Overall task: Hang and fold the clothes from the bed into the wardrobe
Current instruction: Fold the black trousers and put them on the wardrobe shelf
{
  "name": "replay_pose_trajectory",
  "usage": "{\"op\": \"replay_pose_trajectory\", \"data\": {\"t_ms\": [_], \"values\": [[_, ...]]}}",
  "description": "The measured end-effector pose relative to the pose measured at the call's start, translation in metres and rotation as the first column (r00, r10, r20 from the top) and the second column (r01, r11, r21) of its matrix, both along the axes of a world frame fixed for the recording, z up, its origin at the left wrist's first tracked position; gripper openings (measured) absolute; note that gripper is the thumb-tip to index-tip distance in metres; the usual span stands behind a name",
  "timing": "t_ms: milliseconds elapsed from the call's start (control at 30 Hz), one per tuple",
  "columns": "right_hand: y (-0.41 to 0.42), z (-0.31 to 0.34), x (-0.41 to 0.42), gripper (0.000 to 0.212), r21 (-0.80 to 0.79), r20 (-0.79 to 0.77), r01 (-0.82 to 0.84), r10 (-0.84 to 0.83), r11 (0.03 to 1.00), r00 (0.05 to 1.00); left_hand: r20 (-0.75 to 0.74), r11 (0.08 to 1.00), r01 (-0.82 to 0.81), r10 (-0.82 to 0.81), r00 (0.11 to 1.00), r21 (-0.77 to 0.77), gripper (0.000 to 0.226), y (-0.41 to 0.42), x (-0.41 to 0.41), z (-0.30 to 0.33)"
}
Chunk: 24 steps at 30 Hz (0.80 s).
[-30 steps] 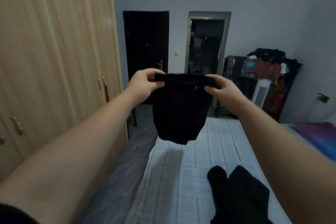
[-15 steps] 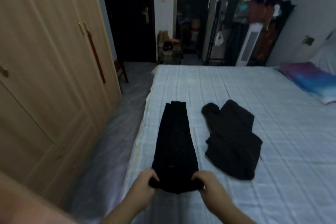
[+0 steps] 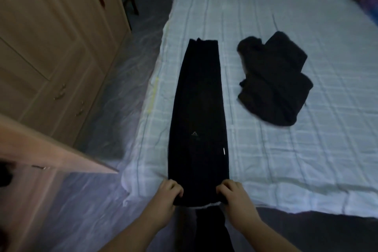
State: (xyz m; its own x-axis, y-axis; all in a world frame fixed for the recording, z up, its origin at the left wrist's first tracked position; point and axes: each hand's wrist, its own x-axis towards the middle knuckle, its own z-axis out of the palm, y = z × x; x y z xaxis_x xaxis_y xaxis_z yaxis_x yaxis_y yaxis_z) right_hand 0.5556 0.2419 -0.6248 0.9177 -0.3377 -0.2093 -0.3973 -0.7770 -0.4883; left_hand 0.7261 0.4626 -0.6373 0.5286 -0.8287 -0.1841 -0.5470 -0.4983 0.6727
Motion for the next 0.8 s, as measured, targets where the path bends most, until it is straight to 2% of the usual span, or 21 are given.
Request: {"op": "replay_pose_trajectory", "data": {"t_ms": [133, 233, 333, 500, 633, 800], "values": [[0.007, -0.014, -0.002, 0.047, -0.001, -0.082, 0.009, -0.009, 1.0, 0.997, -0.03, 0.997, -0.075, 0.075, 0.997, -0.009, 0.052, 0.01, -0.019, -0.013], [0.007, -0.011, -0.005, 0.047, 0.012, -0.167, 0.004, -0.002, 1.0, 0.986, -0.066, 0.995, -0.074, 0.078, 0.995, 0.07, 0.053, 0.009, -0.02, -0.011], [-0.002, 0.012, 0.005, 0.044, 0.013, -0.217, 0.022, -0.019, 1.0, 0.976, -0.04, 0.98, -0.112, 0.12, 0.992, 0.164, 0.045, -0.003, -0.005, 0.008], [-0.044, 0.042, 0.063, 0.039, 0.145, -0.097, 0.135, -0.122, 0.98, 0.988, -0.117, 0.927, -0.289, 0.323, 0.939, 0.24, 0.045, -0.041, 0.046, 0.035], [-0.082, 0.056, 0.133, 0.042, 0.231, -0.08, 0.151, -0.136, 0.961, 0.988, -0.159, 0.895, -0.42, 0.442, 0.883, 0.154, 0.046, -0.099, 0.094, 0.042], [-0.133, 0.02, 0.222, 0.05, 0.273, 0.016, 0.088, -0.096, 0.958, 0.995, -0.156, 0.817, -0.571, 0.577, 0.802, 0.083, 0.046, -0.182, 0.161, 0.018]]}}
